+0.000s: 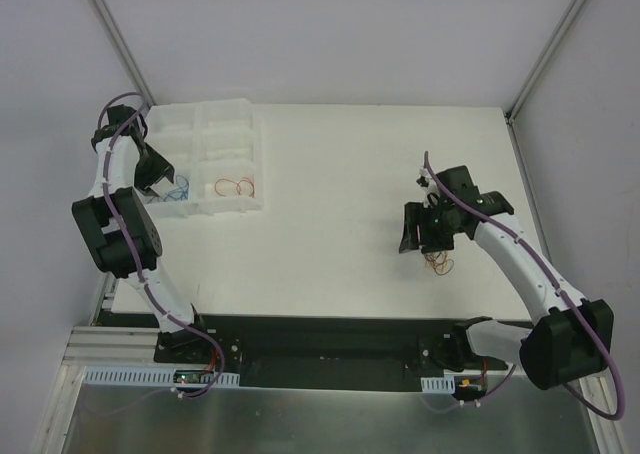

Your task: Untangle the cables

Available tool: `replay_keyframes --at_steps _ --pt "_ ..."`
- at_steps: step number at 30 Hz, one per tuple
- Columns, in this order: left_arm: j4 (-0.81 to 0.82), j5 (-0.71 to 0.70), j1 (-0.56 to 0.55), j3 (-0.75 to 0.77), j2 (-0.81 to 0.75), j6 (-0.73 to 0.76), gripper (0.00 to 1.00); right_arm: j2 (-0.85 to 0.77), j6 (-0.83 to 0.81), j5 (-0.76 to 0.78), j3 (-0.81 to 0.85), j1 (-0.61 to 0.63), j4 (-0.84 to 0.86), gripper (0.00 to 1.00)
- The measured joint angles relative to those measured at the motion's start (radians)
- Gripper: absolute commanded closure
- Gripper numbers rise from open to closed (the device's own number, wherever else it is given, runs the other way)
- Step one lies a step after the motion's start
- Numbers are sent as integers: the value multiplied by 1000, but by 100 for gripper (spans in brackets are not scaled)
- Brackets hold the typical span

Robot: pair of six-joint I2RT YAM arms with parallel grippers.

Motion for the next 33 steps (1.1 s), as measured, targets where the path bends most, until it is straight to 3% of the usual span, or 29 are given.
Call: replay_keyframes --at_steps 6,10,15,18,26,29,33 --pt "-4 32 -10 -18 -86 7 43 -25 23 74 0 -8 -13 37" --pt "20 64 -70 -87 -233 10 42 -20 82 177 -1 -96 -38 39" --pt "99 187 -337 -207 -374 23 39 41 142 143 -28 -357 -23 41" --pt "159 293 -544 -306 -415 19 34 112 149 107 -35 -385 3 47" --pt "251 467 -1004 -378 -409 15 39 337 143 40 -35 -326 134 78" --pt "283 507 -1072 -376 -386 17 41 369 157 34 -45 -216 173 88" --pt "294 525 -1086 -375 -360 22 41 359 208 -3 -63 -19 227 92"
